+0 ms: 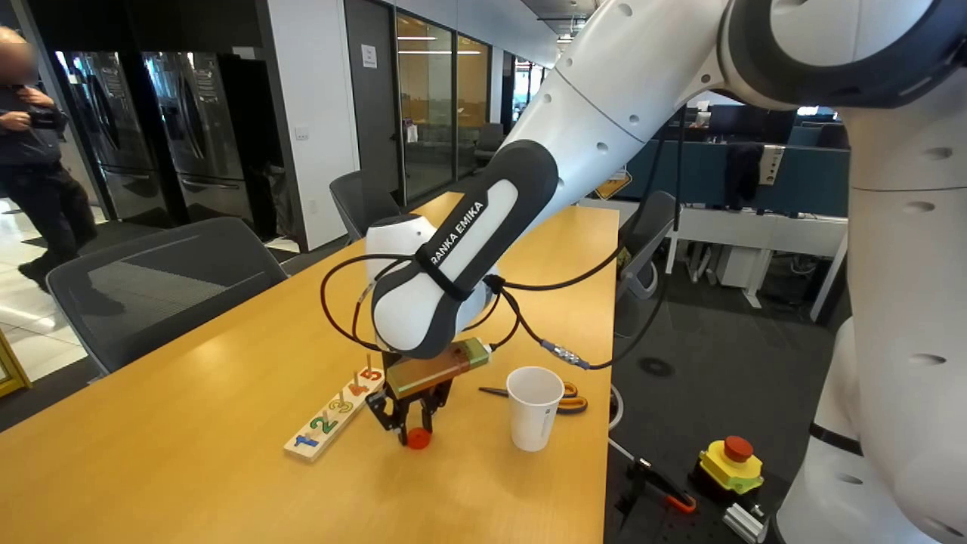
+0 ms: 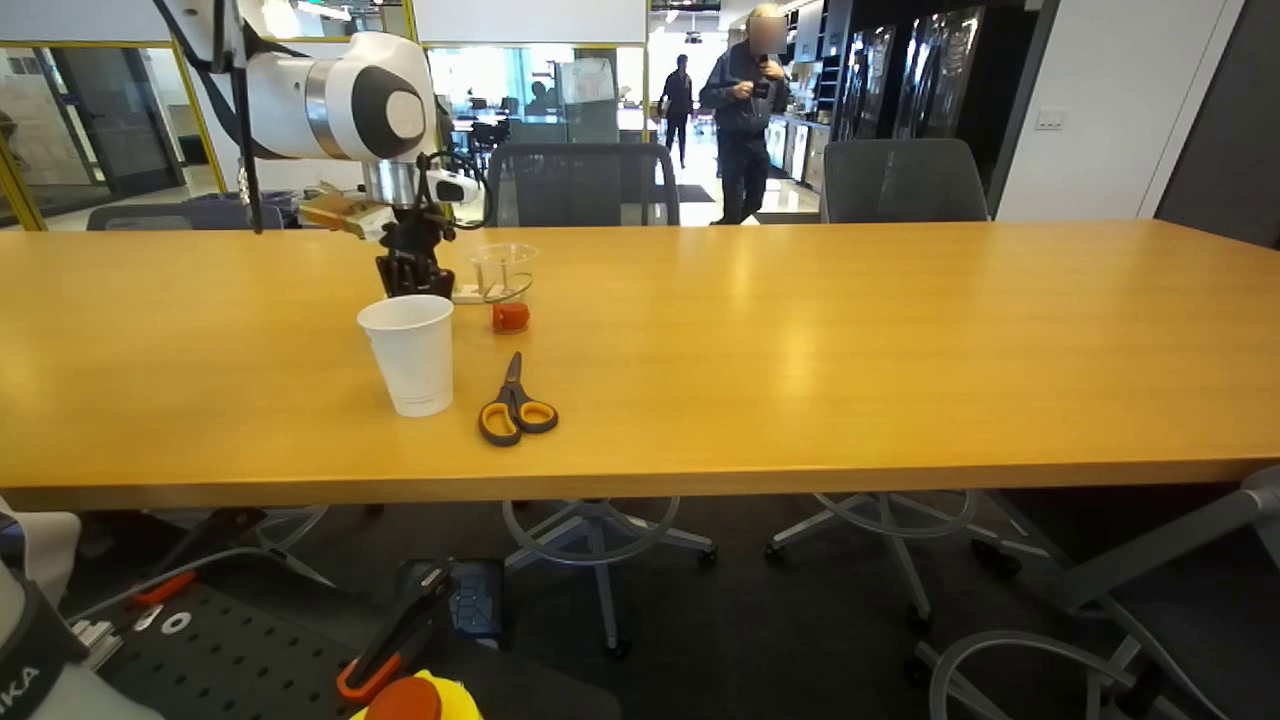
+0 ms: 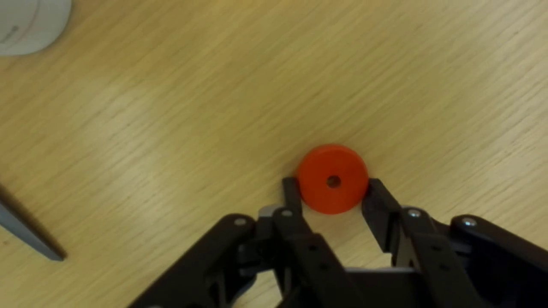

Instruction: Put the orange circles into the transparent cup then the blue circles into the white cup.

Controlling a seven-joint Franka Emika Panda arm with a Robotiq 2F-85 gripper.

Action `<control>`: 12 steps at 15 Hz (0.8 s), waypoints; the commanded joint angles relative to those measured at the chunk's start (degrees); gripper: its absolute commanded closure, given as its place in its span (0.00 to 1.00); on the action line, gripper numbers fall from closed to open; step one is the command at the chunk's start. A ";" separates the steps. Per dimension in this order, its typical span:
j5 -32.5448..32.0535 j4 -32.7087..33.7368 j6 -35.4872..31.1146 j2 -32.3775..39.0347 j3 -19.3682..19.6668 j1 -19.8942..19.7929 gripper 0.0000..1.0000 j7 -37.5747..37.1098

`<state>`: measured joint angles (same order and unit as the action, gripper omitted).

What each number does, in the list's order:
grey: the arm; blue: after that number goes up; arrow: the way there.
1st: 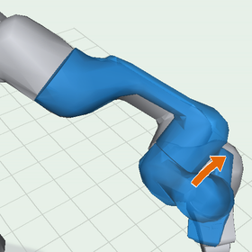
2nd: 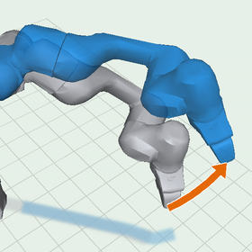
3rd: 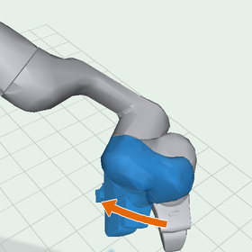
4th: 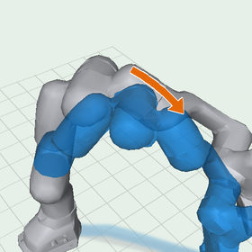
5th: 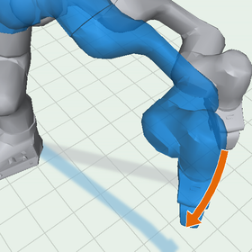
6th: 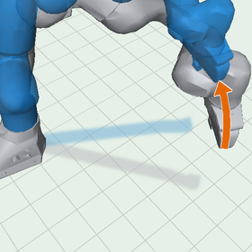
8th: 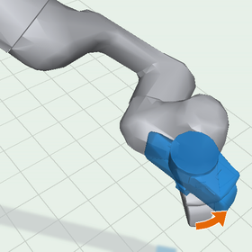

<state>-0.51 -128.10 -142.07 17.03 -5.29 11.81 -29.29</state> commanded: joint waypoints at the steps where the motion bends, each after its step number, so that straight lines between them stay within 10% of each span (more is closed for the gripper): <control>1: 1.71 1.19 2.91 -2.62 -1.21 0.10 0.81 5.04; 12: -4.90 13.25 9.58 -4.20 0.30 -0.29 0.81 6.61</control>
<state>-1.33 -118.00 -134.12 12.20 -6.56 11.47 -21.29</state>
